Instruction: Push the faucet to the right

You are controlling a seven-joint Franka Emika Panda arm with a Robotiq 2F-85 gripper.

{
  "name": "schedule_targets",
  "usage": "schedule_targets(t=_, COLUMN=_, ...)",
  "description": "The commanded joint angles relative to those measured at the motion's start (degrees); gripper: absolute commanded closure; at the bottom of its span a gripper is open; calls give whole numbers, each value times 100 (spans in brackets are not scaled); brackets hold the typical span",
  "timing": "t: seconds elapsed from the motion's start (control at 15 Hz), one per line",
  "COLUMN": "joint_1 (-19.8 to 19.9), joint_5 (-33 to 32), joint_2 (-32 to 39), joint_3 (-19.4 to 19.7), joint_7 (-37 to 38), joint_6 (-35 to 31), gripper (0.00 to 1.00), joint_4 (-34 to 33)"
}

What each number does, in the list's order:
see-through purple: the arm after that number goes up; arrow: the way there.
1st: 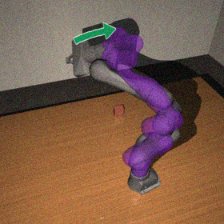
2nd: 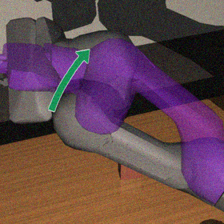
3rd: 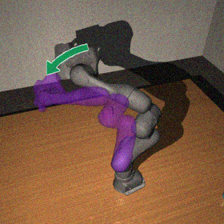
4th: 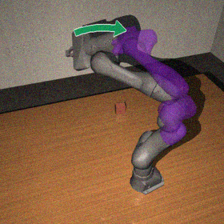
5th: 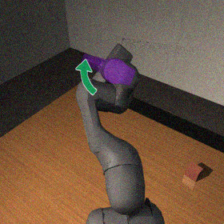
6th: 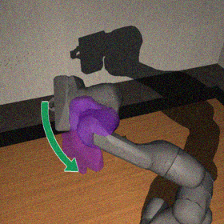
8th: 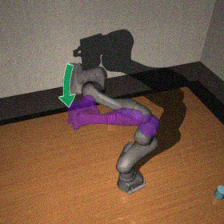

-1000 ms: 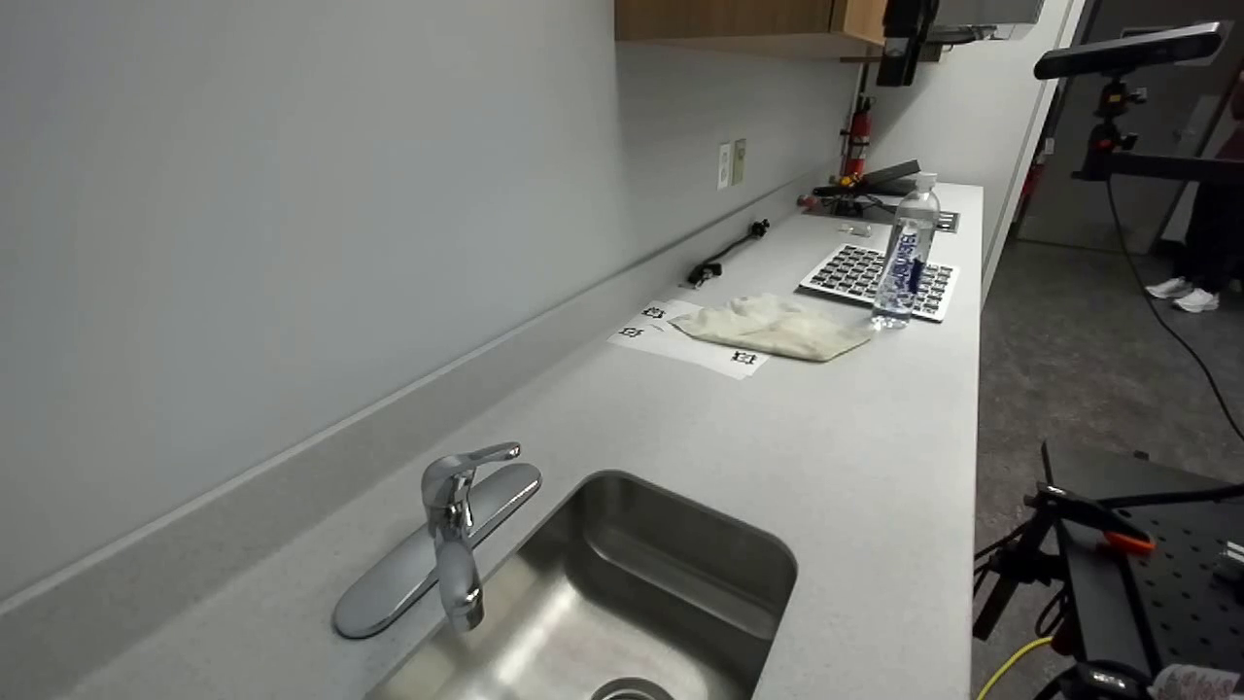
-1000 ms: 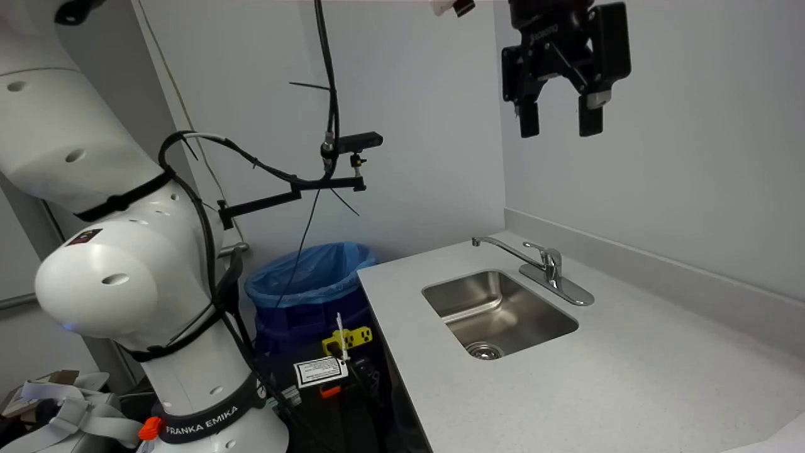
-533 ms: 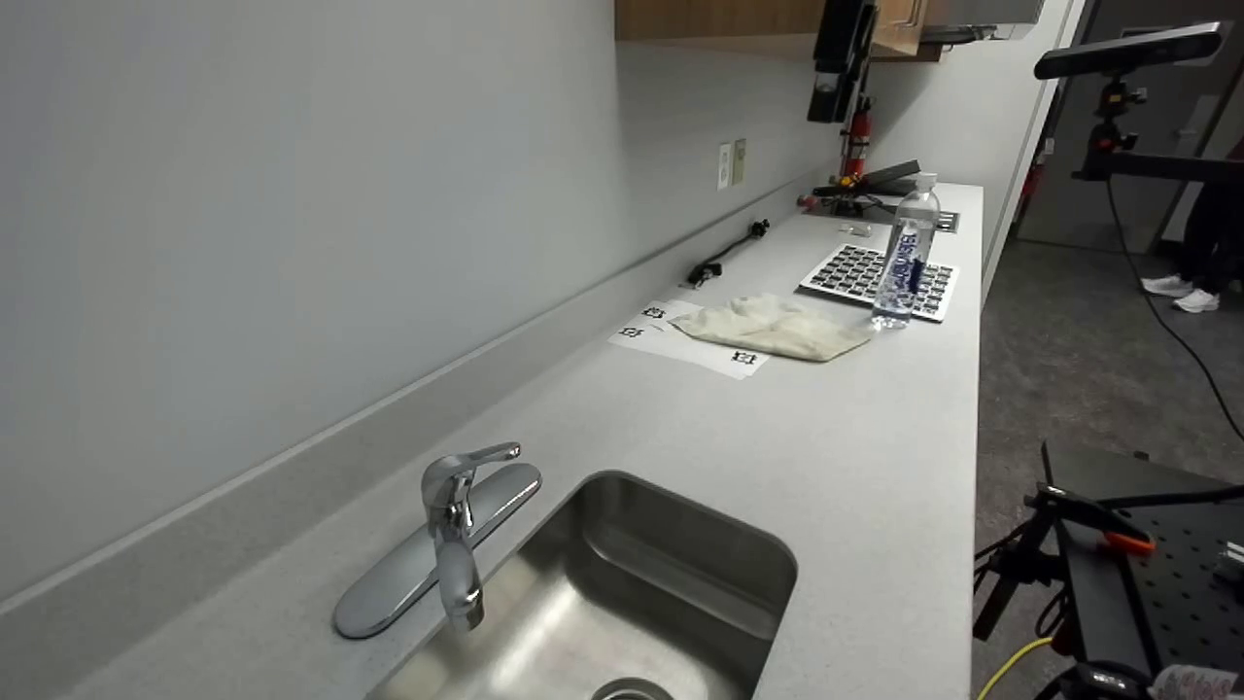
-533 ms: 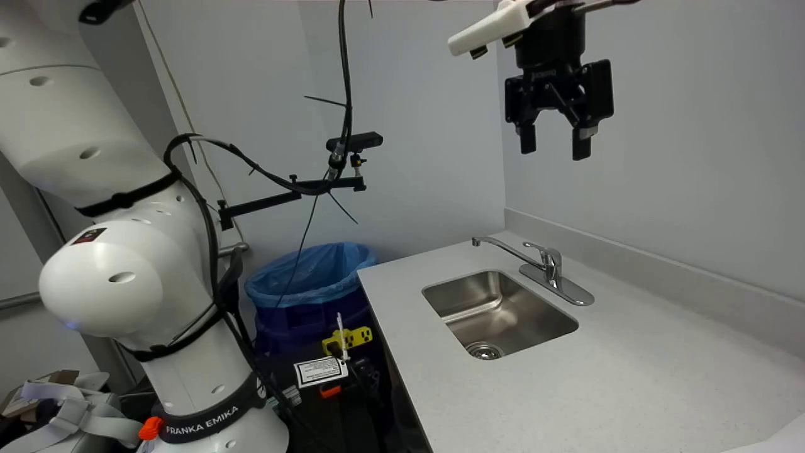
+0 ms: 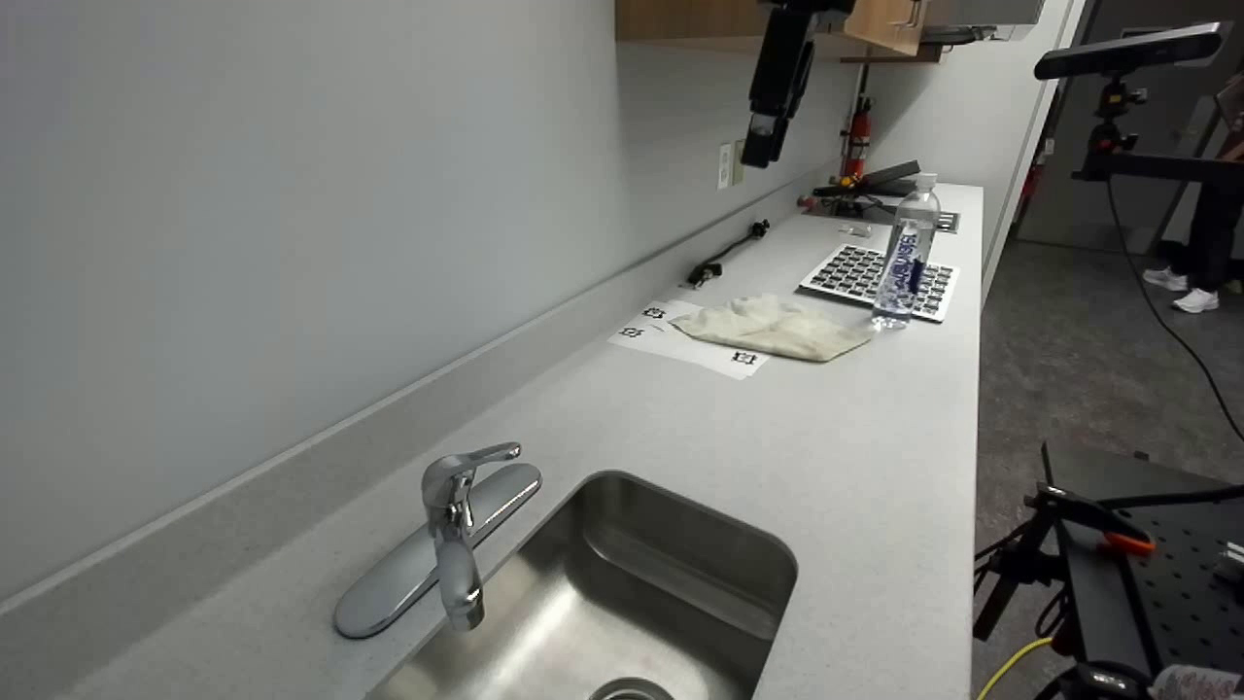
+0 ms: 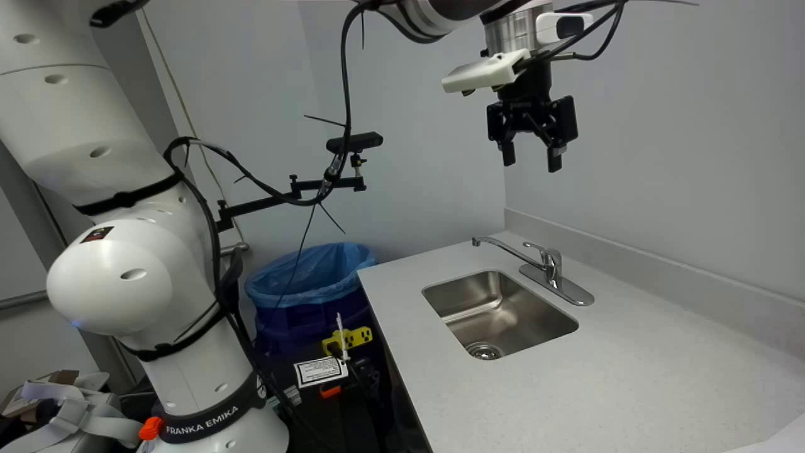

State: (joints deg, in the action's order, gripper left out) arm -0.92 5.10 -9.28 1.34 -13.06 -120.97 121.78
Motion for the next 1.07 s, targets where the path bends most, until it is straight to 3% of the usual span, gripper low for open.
schedule_targets(t=0.0, joint_1=-166, joint_5=163, joint_2=-7, joint_3=-122, joint_7=-205, joint_6=-412, gripper=0, joint_4=239)
schedule_targets(t=1.0, joint_1=-299, joint_5=-33, joint_2=213, joint_3=-329, joint_7=-151, joint_6=-482, gripper=0, joint_4=317)
